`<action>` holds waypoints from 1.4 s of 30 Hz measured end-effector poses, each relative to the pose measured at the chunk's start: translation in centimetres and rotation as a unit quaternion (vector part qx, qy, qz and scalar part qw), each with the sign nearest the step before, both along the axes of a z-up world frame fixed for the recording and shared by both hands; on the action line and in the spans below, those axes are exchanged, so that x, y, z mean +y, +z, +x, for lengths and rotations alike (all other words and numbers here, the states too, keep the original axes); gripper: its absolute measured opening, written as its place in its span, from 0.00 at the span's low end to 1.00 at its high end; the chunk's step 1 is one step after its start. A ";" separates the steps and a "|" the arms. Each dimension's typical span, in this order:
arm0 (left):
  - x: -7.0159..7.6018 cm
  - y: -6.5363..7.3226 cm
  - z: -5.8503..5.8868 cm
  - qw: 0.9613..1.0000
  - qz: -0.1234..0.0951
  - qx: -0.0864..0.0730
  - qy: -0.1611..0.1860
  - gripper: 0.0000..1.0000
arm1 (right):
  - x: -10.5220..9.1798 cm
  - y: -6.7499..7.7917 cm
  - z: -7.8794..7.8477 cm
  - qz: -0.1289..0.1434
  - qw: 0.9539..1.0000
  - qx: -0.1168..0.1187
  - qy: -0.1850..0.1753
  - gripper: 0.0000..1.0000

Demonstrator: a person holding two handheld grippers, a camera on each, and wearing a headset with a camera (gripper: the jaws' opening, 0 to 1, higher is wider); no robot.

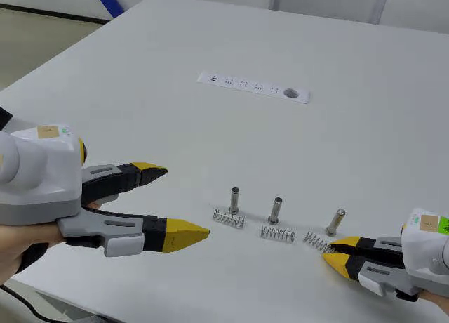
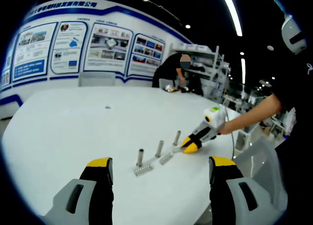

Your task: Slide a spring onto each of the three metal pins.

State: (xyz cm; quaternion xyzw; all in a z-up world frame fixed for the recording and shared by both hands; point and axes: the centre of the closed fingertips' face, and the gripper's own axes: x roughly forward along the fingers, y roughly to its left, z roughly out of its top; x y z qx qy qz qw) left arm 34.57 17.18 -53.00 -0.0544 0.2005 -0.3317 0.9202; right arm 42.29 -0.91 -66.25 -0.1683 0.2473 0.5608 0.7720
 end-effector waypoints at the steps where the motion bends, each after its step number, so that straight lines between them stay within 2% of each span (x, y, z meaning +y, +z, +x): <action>1: 0.0 0.0 -0.1 1.000 0.001 0.000 0.000 0.82 | 0.0 0.1 0.0 0.000 1.000 0.000 -0.002 0.10; 4: 0.0 0.0 -0.5 1.000 0.008 0.000 -0.002 0.82 | 0.0 0.1 0.1 -0.005 1.000 0.009 -0.009 0.10; 6: 0.1 0.0 -0.8 1.000 0.011 0.002 -0.003 0.82 | -0.3 0.1 0.1 -0.020 1.000 0.011 -0.013 0.10; 8: 0.1 -0.1 -1.1 1.000 0.013 0.004 -0.004 0.82 | -0.6 0.2 -0.4 -0.031 1.000 0.002 0.001 0.10; 11: 0.1 -0.4 -1.5 1.000 0.016 0.007 -0.005 0.82 | -1.3 0.5 -0.6 -0.039 0.999 0.004 -0.006 0.10; 16: -0.4 -0.3 -1.6 1.000 0.020 0.006 -0.007 0.80 | -2.3 1.9 -0.9 -0.046 0.999 0.000 -0.013 0.10; 21: -2.2 0.1 -1.3 0.999 0.020 -0.002 -0.028 0.79 | -1.8 5.4 -1.9 -0.036 0.999 -0.015 0.009 0.10; 24: -4.0 -0.1 -1.2 0.998 0.029 -0.005 -0.049 0.78 | -1.3 7.5 -2.6 -0.040 0.998 -0.031 0.022 0.10; 27: -5.6 -0.3 -1.2 0.997 0.034 -0.007 -0.067 0.77 | -1.1 9.0 -3.4 -0.032 0.999 -0.032 0.025 0.10; 31: -7.4 -0.5 -1.1 0.996 0.031 -0.009 -0.086 0.76 | -0.6 9.9 -5.1 -0.032 0.998 -0.033 0.040 0.10; 34: -9.0 -0.6 -1.3 0.993 0.034 -0.012 -0.108 0.75 | -0.1 10.6 -6.8 -0.029 0.997 -0.036 0.064 0.10; 42: -11.4 -1.1 -2.0 0.988 0.045 -0.013 -0.150 0.70 | 1.4 11.3 -9.3 -0.038 0.992 -0.046 0.114 0.10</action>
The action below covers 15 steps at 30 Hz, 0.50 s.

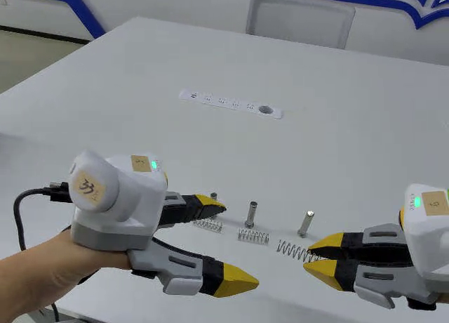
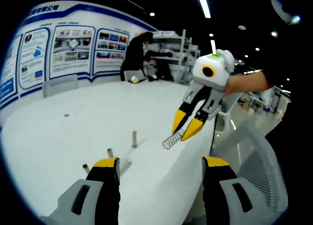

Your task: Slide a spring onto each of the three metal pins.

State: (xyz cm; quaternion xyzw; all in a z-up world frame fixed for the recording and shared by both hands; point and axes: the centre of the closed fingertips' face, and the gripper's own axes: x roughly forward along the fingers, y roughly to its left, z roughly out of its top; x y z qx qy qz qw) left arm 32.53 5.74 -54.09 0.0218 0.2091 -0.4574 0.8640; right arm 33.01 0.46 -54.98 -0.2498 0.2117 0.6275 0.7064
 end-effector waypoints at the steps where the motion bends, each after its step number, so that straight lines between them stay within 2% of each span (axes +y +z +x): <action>1: -0.2 -0.1 0.0 1.000 -0.001 0.000 0.000 0.69 | 0.2 0.1 -0.2 0.001 1.000 -0.002 0.005 0.10; 5: -1.2 -0.5 -0.4 1.000 -0.005 0.000 -0.006 0.66 | 0.7 0.8 -1.0 0.008 1.000 0.000 0.020 0.10; 11: -2.0 -0.8 -1.0 1.000 -0.007 0.006 -0.021 0.62 | 1.0 1.3 -1.9 0.004 0.999 0.006 0.039 0.10; 15: -2.5 -0.3 -1.2 0.999 -0.017 0.002 -0.030 0.53 | 1.1 1.3 -2.3 0.006 0.999 0.014 0.044 0.10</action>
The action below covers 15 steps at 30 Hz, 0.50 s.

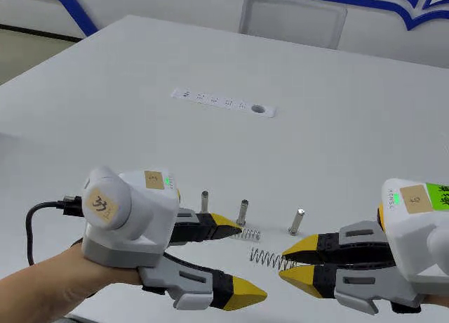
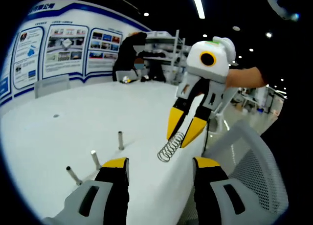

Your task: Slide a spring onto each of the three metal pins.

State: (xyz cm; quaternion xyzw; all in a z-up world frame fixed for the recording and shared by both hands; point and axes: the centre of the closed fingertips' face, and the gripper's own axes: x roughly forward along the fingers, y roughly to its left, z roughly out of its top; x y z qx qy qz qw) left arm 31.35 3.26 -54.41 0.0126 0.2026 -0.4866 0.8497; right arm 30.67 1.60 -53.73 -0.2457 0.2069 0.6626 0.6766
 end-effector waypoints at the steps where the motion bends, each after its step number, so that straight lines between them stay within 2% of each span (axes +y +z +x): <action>1: -0.2 0.2 0.0 1.000 -0.008 0.000 -0.001 0.51 | 0.0 0.0 -0.1 0.000 1.000 0.002 0.000 0.10; 2: -0.4 0.6 -0.2 1.000 -0.019 0.002 -0.008 0.50 | 0.1 -0.1 -0.2 -0.001 1.000 0.002 0.003 0.10; 3: -0.5 0.7 -0.2 1.000 -0.022 0.004 -0.010 0.48 | 0.2 -0.1 -0.3 -0.003 1.000 0.003 0.004 0.10; 6: -0.6 1.0 -0.2 1.000 -0.021 -0.001 -0.016 0.43 | 0.3 -0.1 -0.7 -0.002 1.000 0.006 0.009 0.10; 10: -0.7 1.2 -0.4 0.999 -0.027 0.000 -0.025 0.35 | 0.4 -0.2 -0.8 -0.005 1.000 0.002 0.013 0.10; 13: -1.0 0.9 -0.9 0.999 -0.018 0.000 -0.039 0.26 | 0.6 0.0 -1.1 0.003 1.000 0.004 0.018 0.10; 15: -1.1 0.9 -1.1 0.999 -0.018 0.001 -0.044 0.25 | 0.7 0.2 -1.3 0.010 1.000 0.010 0.018 0.10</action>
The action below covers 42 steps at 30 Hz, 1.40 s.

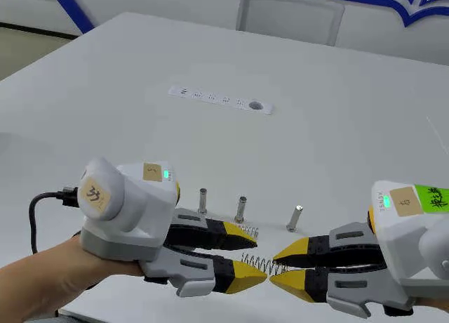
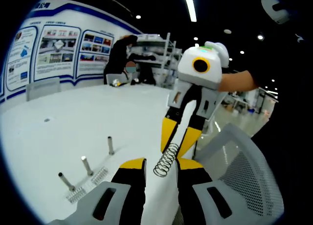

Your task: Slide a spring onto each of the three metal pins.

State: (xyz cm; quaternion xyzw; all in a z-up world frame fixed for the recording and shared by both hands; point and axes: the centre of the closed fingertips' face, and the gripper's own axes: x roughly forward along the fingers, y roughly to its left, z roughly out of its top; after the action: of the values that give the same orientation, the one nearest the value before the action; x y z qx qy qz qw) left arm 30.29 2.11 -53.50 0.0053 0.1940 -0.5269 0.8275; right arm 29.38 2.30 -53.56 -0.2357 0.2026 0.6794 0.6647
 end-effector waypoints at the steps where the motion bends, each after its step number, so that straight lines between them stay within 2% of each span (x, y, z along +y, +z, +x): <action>1: -0.1 0.0 -0.1 1.000 0.000 0.000 -0.001 0.25 | 0.0 0.0 0.0 0.000 1.000 -0.002 0.002 0.10; 9: -0.4 -0.2 -1.1 1.000 0.013 -0.002 -0.029 0.14 | -0.2 -0.5 -0.6 -0.016 1.000 -0.012 0.023 0.10; 10: -0.4 -0.2 -1.4 0.999 0.018 -0.006 -0.036 0.12 | -0.2 -0.5 -0.6 -0.018 0.999 -0.018 0.027 0.10; 12: -0.4 -0.1 -1.6 0.998 0.036 -0.037 -0.048 0.11 | -0.1 -0.4 -0.8 -0.014 0.999 -0.020 0.032 0.10; 16: -0.3 0.1 -1.4 0.997 0.039 -0.044 -0.048 0.10 | 0.1 0.0 -0.6 -0.006 0.999 -0.027 0.031 0.11; 21: -0.1 0.6 -1.3 0.996 0.042 -0.055 -0.056 0.10 | 0.0 0.5 -0.2 0.013 1.000 -0.015 0.020 0.12; 25: -0.1 1.1 -1.3 0.995 0.043 -0.061 -0.062 0.10 | 0.0 1.1 -0.1 0.036 0.999 0.006 0.009 0.13; 27: -0.1 1.2 -1.3 0.995 0.041 -0.061 -0.064 0.10 | 0.0 1.0 0.0 0.039 0.999 0.015 0.005 0.14; 32: -0.2 1.5 -1.5 0.995 0.037 -0.061 -0.062 0.10 | 0.0 0.6 -0.1 0.038 0.999 0.017 0.006 0.14; 34: -0.1 1.5 -1.6 0.996 0.035 -0.061 -0.060 0.10 | 0.1 0.7 -0.5 0.046 0.998 0.036 0.009 0.12; 35: -0.1 1.5 -1.7 0.996 0.033 -0.059 -0.061 0.10 | 0.0 0.7 -0.4 0.047 0.998 0.034 0.009 0.12; 39: -0.1 1.5 -1.9 0.996 0.033 -0.058 -0.064 0.10 | 0.1 1.2 -0.9 0.060 0.997 0.038 0.020 0.11; 42: -0.1 1.1 -2.1 0.995 0.045 -0.060 -0.071 0.10 | 0.3 2.0 -1.2 0.078 0.995 0.054 0.027 0.11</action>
State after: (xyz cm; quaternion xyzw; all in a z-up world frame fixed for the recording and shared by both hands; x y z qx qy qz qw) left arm 28.19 2.01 -52.38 0.0880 0.1671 -0.5734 0.7972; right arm 28.22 2.57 -51.60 -0.1512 0.1783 0.7230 0.6501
